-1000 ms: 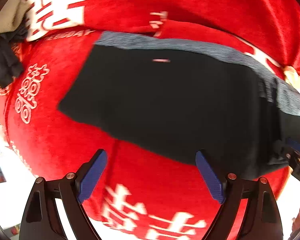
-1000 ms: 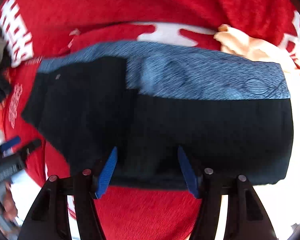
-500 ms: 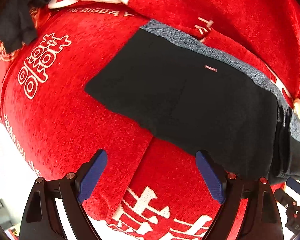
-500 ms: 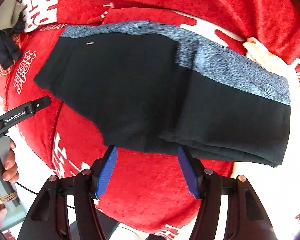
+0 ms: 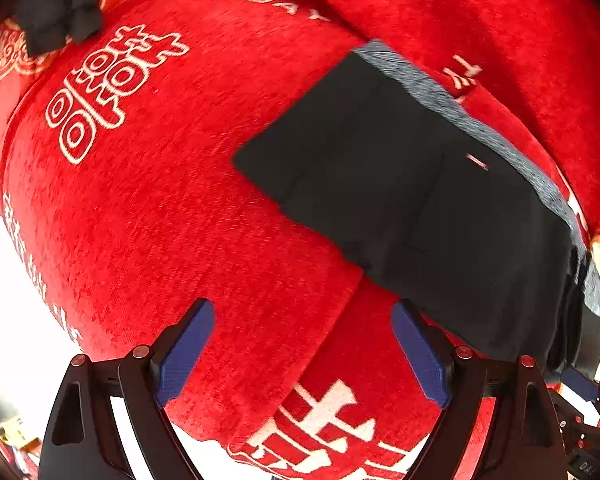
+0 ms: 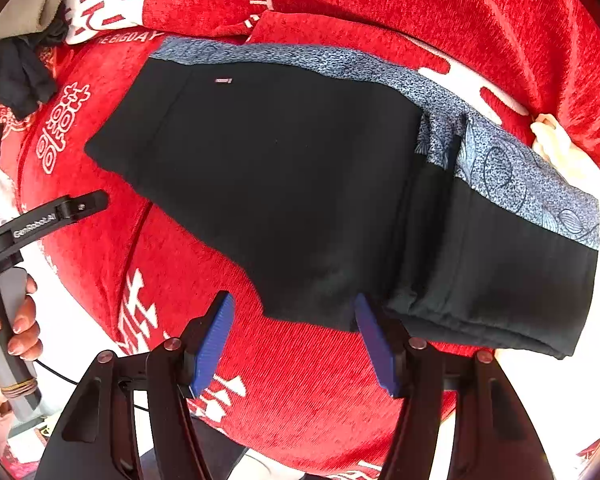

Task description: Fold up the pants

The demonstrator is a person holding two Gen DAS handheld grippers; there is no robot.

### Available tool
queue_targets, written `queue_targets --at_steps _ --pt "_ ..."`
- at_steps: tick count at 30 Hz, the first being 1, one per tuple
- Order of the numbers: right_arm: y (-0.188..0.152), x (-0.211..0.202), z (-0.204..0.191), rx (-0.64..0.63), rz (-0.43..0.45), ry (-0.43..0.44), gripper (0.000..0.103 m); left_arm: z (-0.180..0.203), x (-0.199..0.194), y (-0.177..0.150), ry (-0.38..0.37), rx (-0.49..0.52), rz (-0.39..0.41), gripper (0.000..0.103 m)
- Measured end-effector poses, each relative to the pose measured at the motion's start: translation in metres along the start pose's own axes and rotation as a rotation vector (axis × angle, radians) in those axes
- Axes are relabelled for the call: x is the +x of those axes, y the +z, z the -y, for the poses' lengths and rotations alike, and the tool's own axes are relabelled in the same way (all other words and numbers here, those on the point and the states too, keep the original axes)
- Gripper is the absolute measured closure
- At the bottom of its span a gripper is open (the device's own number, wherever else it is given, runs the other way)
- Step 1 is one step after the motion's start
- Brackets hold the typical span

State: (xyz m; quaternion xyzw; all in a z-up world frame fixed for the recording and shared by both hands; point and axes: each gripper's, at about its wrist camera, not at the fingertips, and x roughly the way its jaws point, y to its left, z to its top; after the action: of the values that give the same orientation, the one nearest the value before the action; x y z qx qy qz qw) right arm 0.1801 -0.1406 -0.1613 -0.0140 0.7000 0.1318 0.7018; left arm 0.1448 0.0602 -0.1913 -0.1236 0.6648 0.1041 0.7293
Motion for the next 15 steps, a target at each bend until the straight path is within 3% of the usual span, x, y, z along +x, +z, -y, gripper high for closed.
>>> queue_targets --at_steps 15 --pt "0.0 0.029 0.006 0.09 -0.036 0.036 0.036 -0.038 0.01 0.008 -0.075 -0.094 -0.021 0.012"
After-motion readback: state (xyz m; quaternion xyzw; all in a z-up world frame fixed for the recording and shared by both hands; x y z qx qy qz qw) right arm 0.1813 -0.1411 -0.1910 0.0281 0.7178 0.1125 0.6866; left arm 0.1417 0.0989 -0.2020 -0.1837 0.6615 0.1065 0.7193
